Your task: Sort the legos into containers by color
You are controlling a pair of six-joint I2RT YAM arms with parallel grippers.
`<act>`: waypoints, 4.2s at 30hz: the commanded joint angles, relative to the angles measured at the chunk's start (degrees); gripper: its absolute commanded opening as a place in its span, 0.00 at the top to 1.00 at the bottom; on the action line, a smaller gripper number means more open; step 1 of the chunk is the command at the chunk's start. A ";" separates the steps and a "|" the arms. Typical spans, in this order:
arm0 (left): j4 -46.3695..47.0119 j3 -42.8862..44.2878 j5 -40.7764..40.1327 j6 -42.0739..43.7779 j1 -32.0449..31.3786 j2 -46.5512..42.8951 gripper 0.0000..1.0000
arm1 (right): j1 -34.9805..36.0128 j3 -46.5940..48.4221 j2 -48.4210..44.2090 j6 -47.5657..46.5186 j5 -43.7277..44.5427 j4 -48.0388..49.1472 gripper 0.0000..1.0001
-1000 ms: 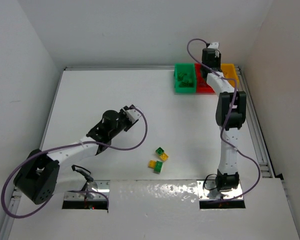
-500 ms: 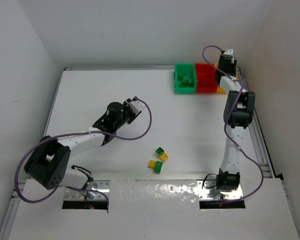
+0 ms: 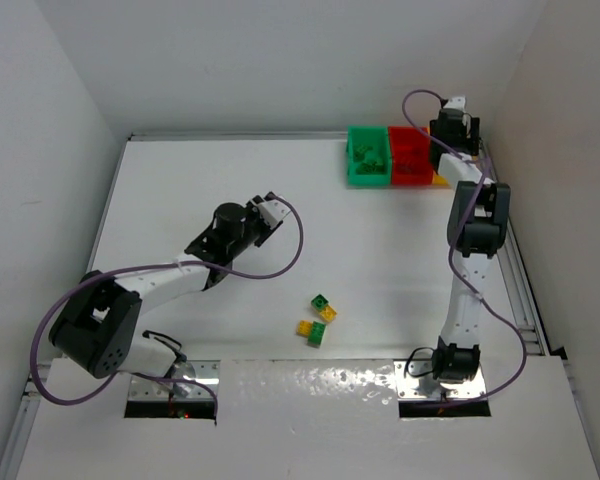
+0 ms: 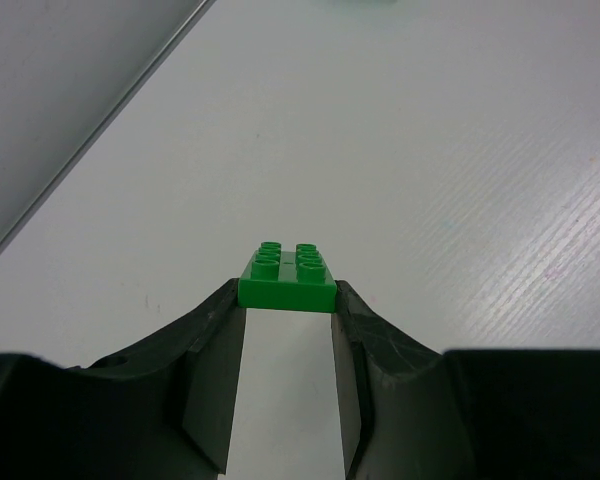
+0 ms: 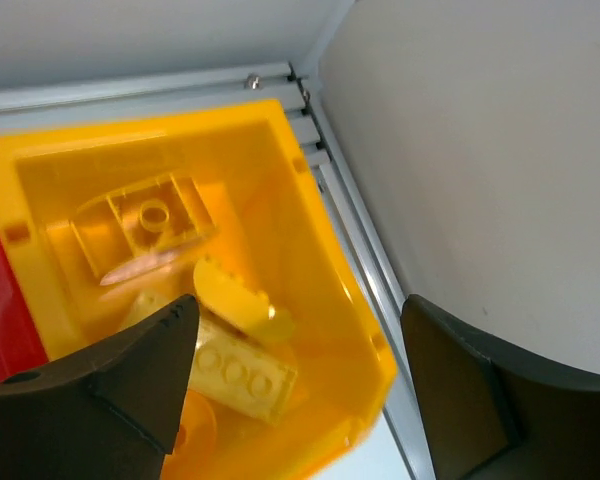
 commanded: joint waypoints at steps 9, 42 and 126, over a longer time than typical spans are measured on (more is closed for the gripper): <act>4.24 3.63 7.12 -3.15 0.58 -1.09 1.00 | 3.27 -15.81 -14.67 6.85 -1.01 1.51 0.19; 12.16 96.34 -0.49 -16.07 -5.84 74.91 1.00 | 15.58 -67.06 -69.34 24.51 -2.59 -0.85 0.22; -13.86 0.91 -10.36 -14.31 1.98 -22.35 0.19 | 62.43 -59.59 -48.43 22.32 -23.15 -21.60 1.00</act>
